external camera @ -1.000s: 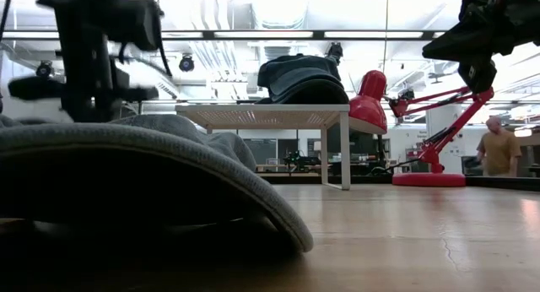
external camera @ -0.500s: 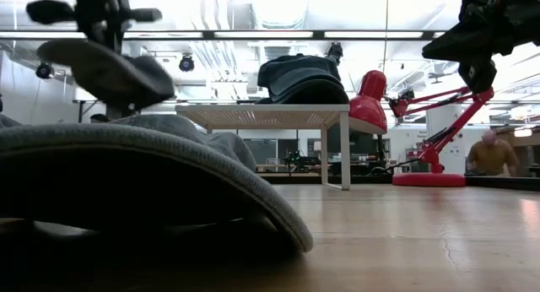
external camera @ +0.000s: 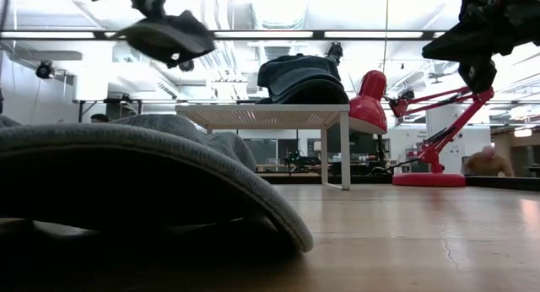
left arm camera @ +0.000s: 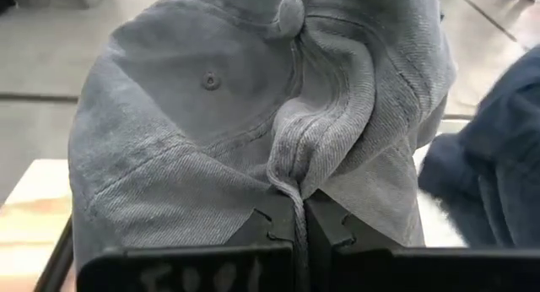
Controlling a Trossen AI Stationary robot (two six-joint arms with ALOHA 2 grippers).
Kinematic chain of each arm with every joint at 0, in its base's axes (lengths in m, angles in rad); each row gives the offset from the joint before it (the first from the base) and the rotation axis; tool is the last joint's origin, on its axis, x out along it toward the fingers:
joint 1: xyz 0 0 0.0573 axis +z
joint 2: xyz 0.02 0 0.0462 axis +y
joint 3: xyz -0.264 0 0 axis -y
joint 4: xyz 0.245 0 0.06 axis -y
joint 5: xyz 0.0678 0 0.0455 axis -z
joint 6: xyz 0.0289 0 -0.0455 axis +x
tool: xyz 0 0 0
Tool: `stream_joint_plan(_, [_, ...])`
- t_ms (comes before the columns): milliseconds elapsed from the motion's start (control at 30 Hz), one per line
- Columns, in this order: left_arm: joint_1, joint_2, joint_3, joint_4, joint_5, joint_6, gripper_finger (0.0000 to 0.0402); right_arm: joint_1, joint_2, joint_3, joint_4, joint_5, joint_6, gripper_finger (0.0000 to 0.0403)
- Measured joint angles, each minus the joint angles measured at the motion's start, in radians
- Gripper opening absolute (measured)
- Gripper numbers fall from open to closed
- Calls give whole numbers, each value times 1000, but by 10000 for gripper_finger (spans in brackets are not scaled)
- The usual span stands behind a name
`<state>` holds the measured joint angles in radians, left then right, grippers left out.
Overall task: Pick & Place hat
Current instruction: Put the top left gray cap on the shelf
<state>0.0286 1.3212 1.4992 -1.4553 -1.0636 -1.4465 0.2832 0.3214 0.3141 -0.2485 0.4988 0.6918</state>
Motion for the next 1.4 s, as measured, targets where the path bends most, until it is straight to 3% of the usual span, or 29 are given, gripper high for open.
stream_joint_plan(367, [137, 156, 36, 223, -37, 280, 0, 0, 0, 0, 0, -2, 1, 27])
stream_joint_plan(633, [232, 240, 36, 390, 64, 450, 0, 0, 0, 0, 0, -4, 4, 27])
stream_joint_plan(1400, [273, 358, 36, 569, 237, 558, 0, 0, 0, 0, 0, -5, 8, 27])
